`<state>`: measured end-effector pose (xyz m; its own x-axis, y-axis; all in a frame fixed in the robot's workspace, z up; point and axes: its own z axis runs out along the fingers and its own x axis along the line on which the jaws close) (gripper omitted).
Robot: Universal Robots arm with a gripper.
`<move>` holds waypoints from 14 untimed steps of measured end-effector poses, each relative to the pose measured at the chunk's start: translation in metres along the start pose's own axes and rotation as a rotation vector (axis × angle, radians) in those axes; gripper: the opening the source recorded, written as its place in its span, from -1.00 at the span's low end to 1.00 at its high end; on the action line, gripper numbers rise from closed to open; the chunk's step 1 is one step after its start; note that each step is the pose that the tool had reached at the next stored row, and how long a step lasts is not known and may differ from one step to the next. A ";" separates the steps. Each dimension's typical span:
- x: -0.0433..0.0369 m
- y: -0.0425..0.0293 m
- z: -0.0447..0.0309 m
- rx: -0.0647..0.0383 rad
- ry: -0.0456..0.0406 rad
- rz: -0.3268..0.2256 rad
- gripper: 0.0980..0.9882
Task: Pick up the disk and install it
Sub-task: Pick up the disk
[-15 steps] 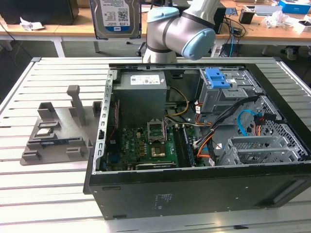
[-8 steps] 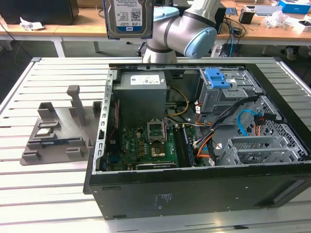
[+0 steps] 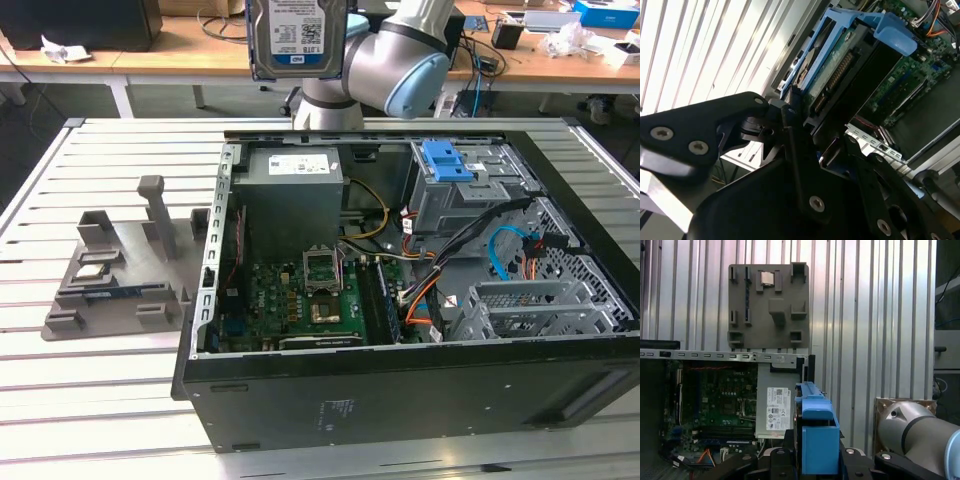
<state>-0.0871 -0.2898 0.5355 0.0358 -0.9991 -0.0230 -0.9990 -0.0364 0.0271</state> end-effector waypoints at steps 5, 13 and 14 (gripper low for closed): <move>0.0004 -0.0182 -0.0005 0.000 0.0001 0.000 -0.40; 0.0012 -0.0459 -0.0013 0.000 0.0001 0.000 -0.40; 0.0013 -0.0499 -0.0014 0.000 0.0000 0.000 -0.40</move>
<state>-0.0372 -0.2893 0.5356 0.0355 -0.9991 -0.0230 -0.9990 -0.0362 0.0271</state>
